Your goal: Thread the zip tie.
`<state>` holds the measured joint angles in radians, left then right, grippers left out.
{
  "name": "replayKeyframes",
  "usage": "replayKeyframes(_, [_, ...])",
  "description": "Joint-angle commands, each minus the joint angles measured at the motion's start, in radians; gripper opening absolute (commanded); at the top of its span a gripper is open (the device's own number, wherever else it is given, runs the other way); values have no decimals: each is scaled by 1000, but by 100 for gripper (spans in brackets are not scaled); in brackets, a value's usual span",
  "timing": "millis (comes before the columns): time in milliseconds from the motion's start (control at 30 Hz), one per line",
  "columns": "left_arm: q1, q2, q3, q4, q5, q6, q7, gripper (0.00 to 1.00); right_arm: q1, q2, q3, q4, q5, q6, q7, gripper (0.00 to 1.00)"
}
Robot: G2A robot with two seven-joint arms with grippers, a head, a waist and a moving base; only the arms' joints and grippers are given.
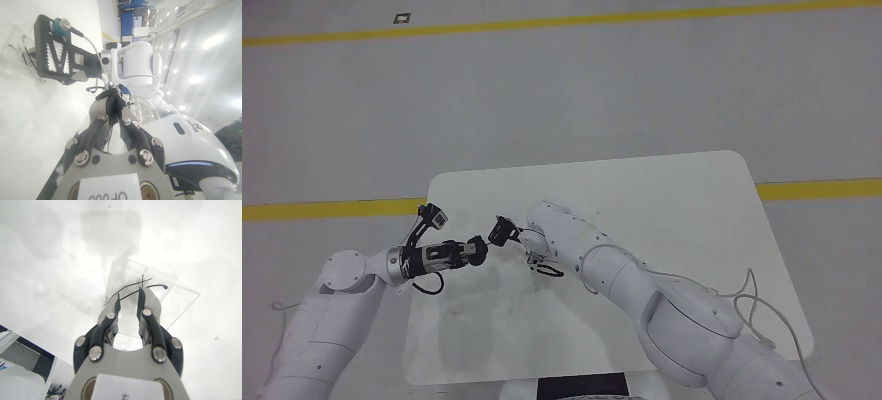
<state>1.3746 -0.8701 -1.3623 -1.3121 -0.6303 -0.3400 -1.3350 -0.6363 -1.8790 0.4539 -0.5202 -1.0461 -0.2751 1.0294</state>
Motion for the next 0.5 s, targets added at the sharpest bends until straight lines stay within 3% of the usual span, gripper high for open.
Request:
replayKeyframes(0, [0,0,0,0,0,0,0,0,1,-3,-5,5,-12,8,6,23])
replayKeyframes(267, [0,0,0,0,0,0,0,0,11,-14,-9,30,-43,36,18,19])
replayKeyframes(467, [0,0,0,0,0,0,0,0,15,-20,1,39,-37,27,15,16])
